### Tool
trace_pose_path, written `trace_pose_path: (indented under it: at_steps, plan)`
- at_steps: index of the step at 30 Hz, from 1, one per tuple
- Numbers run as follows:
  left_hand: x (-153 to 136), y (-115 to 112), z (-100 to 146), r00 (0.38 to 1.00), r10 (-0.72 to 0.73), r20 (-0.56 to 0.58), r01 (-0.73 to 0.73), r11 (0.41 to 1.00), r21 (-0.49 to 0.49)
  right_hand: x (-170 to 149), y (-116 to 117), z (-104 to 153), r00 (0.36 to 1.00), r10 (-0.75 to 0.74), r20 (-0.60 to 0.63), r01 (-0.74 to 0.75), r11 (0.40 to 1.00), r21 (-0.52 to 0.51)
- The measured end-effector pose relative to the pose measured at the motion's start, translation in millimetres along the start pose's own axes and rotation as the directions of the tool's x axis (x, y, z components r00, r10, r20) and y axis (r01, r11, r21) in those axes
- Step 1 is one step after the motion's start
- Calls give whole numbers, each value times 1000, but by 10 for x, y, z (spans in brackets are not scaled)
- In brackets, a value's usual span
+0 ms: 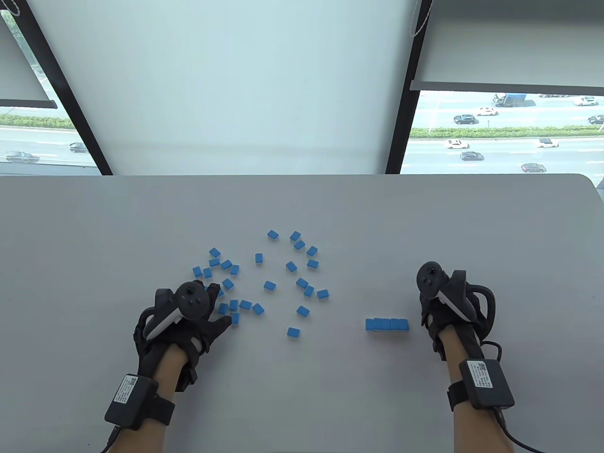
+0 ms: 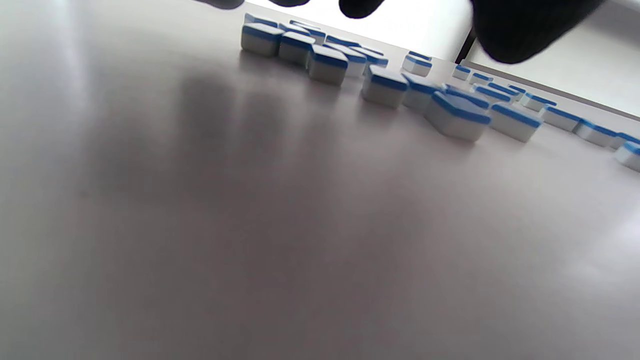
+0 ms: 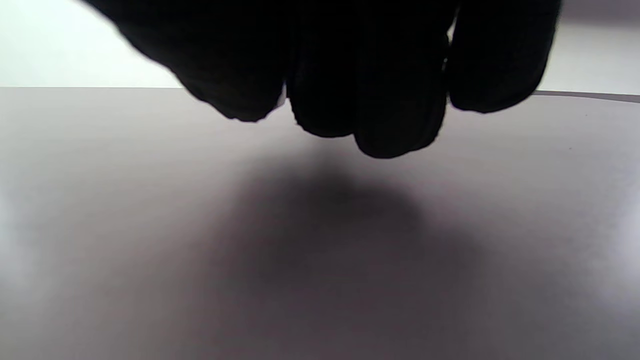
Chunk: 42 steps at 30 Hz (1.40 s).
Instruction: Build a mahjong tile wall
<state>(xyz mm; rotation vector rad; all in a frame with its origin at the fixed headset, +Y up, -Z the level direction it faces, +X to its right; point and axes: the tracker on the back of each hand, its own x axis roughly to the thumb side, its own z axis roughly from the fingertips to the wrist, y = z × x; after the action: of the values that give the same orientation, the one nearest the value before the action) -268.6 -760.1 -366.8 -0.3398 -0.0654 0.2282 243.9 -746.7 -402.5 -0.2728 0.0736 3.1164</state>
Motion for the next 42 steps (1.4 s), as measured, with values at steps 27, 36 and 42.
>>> trace_pose_path:
  at_steps: [27, 36, 42]
  plan:
    - [-43, -35, -64, 1000, -13, -17, 13, 1000, -11, 1061, -1080, 17, 952, -245, 185, 267, 958, -104]
    - [-37, -40, -72, 1000, -14, -14, 14, 1000, -5, 1838, -578, 68, 935, -126, 331, 112, 992, 61]
    - [-45, -44, -68, 1000, -20, -22, 19, 1000, -15, 1998, -228, 40, 935, -29, 352, -60, 969, 238]
